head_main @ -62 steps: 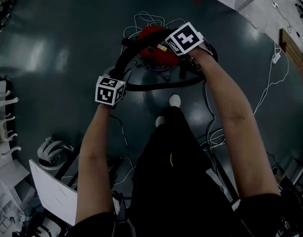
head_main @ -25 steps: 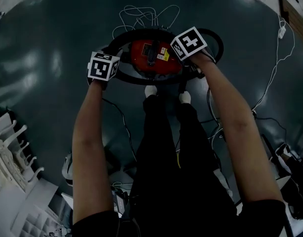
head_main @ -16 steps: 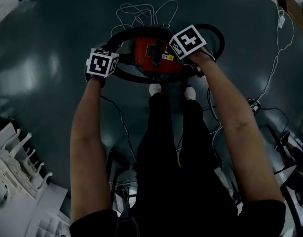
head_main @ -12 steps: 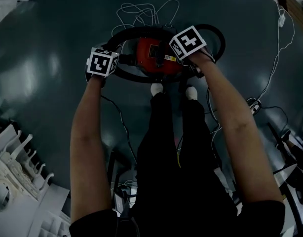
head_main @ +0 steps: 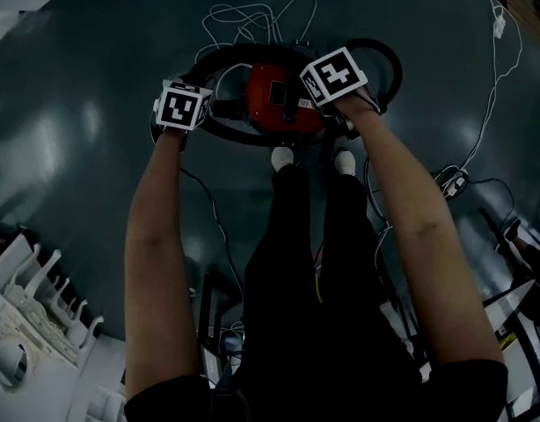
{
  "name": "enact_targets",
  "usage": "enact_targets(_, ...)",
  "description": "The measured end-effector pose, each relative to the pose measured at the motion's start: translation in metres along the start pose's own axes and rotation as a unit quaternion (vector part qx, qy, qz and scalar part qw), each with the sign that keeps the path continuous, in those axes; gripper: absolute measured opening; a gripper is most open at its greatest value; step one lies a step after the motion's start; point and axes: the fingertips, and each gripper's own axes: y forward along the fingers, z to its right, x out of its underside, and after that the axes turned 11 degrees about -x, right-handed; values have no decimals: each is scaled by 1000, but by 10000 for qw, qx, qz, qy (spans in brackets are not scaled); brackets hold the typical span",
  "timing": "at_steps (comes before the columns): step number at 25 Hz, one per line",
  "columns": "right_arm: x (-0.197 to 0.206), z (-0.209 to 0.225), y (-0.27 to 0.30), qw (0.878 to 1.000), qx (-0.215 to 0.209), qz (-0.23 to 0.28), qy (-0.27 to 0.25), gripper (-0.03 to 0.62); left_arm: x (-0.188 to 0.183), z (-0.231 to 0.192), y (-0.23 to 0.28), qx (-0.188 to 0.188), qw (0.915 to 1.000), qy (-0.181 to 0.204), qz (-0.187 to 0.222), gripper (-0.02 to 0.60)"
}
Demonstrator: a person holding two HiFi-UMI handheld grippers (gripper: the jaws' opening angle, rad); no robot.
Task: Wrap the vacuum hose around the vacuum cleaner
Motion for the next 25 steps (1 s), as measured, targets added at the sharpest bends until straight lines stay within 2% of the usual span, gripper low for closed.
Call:
enact_targets(5, 4, 1, 7, 9999, 114, 0, 76, 295, 3, -5, 22, -89, 9992, 371, -108, 144)
enact_targets(13, 6, 17, 19, 9997, 116, 43, 233, 295, -2, -7, 53, -211, 9979, 569, -232, 144)
enact_targets(20, 9, 41, 24, 9990, 103, 84, 428, 295, -24, -1, 80, -236, 9961, 818, -230, 144)
enact_targets(25, 22, 64, 20, 9971, 113, 114, 750, 295, -50, 15, 93, -231, 9937, 1078, -187, 144)
